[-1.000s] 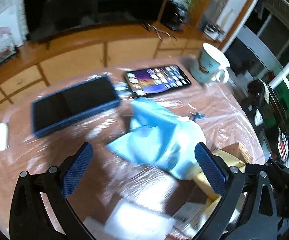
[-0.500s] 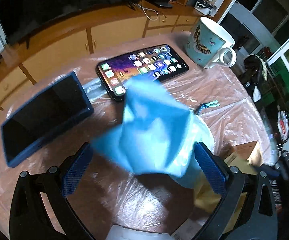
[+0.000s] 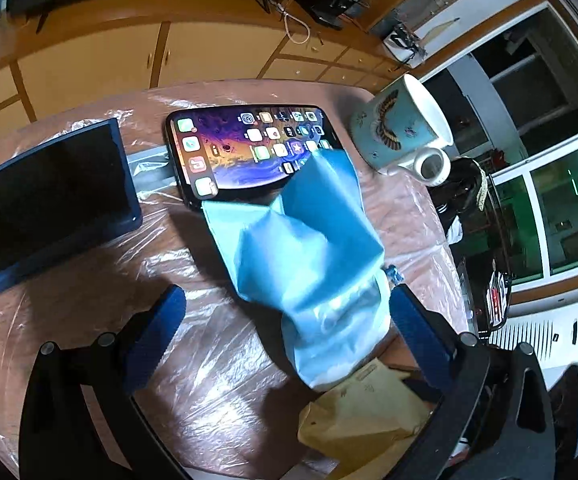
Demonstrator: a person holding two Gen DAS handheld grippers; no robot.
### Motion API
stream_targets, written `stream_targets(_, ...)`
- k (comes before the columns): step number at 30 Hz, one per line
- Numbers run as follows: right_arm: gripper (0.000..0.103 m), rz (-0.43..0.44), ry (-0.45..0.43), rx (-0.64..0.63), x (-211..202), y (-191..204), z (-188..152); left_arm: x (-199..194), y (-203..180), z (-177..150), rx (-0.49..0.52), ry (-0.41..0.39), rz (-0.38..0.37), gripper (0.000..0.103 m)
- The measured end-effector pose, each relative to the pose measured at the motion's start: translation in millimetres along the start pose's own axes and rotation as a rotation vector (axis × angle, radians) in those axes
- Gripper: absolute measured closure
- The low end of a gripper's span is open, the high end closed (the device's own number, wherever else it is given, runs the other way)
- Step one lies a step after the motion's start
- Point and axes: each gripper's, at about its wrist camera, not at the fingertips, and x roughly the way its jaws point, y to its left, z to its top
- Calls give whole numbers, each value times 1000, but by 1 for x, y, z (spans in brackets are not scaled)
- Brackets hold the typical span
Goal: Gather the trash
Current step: 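Grasp the blue cloth with the left tool while the right tool grasps the yellow paper bag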
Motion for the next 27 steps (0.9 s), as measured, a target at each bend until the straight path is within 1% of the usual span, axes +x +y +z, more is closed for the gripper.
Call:
stream_targets(1, 4, -7, -1, -6, 0, 1, 1, 1, -2, 1, -2, 6, 4, 2)
stream_targets(4, 4, -22, -8, -27, 0, 4, 0, 7, -10, 6, -19, 34, -44, 2)
stream_targets(5, 4, -25, -9, -31, 0, 3, -2, 7, -14, 7, -16, 39, -38, 2)
stream_targets(7, 4, -30, -14, -39, 2, 4, -4, 12, -22, 10, 2, 60, 6, 2)
stream_targets(9, 4, -30, -15, -37, 5, 2, -4, 14, -26, 13, 19, 58, 9, 2)
stream_targets(11, 4, -20, -11, -23, 6, 1, -6, 18, -29, 13, 30, 62, 32, 2)
stream_targets(13, 4, -7, -5, -9, 9, 0, -5, 23, -30, 8, 34, 83, 38, 12)
stream_targets(14, 4, 10, -3, -1, 9, -2, -6, 27, -31, 8, 29, 94, 38, 20)
stream_targets(15, 4, 19, -6, 0, 9, -3, -6, 27, -31, 6, 36, 81, 35, 28)
stream_targets(17, 12, 39, -14, -12, 8, -5, -8, 27, -30, 5, 34, 87, -13, 40)
stream_targets(20, 25, 70, -31, -8, 4, -9, -10, 23, -25, 5, 8, 73, -60, 50)
stream_targets(21, 28, 87, -37, -1, 3, -11, -11, 20, -25, 4, 6, 64, -77, 52)
stream_targets(22, 34, 102, -50, 12, 0, -15, -11, 17, -24, 3, 3, 53, -90, 52)
stream_targets(24, 38, 140, -64, 36, -2, -22, -12, 10, -21, 1, 2, 30, -111, 57)
stream_targets(27, 42, 181, -81, 53, -5, -30, -15, -1, -17, -2, -8, -5, -135, 58)
